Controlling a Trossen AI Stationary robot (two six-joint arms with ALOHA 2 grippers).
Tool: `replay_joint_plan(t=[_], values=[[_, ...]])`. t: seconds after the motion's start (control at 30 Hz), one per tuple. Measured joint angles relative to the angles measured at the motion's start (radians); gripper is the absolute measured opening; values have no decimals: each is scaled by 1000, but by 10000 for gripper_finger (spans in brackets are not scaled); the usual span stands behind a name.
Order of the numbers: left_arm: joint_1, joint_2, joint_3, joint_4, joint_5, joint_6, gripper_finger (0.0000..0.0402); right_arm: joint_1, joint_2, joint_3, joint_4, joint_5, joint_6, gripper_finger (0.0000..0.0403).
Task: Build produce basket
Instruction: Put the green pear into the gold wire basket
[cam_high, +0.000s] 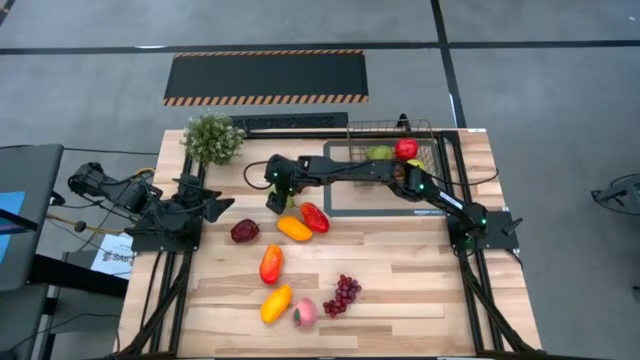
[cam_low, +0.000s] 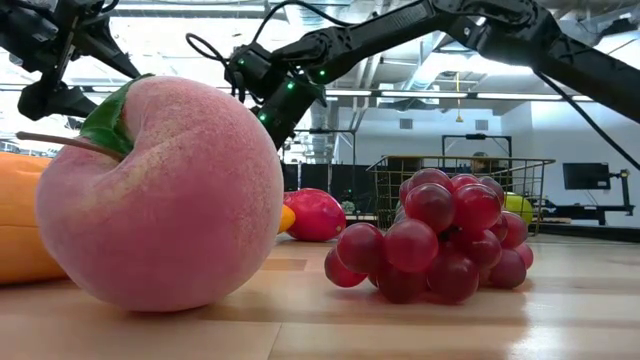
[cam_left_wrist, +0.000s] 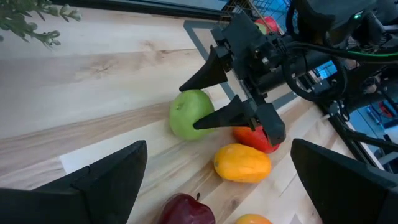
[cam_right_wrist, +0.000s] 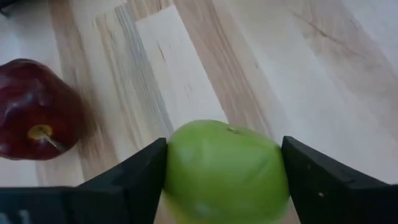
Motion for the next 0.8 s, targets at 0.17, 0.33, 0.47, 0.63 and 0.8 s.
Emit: replay_joint_plan(t=[0.17, 0.33, 0.47, 0.63, 0.8], values=[[0, 0, 0, 0, 0, 0, 385, 11, -30, -5, -21, 0, 5, 268], [0, 0, 0, 0, 0, 8, 385, 12, -80, -14, -67, 0, 12, 265], [0, 0, 0, 0, 0, 11, 385, -8, -157, -11, -91, 2, 12, 267], [0, 0, 0, 0, 0, 11, 385, -51, -275, -10, -157, 7, 1, 268], [0, 0, 0, 0, -1, 11, 385, -127, -422, -8, -246, 9, -17, 268]])
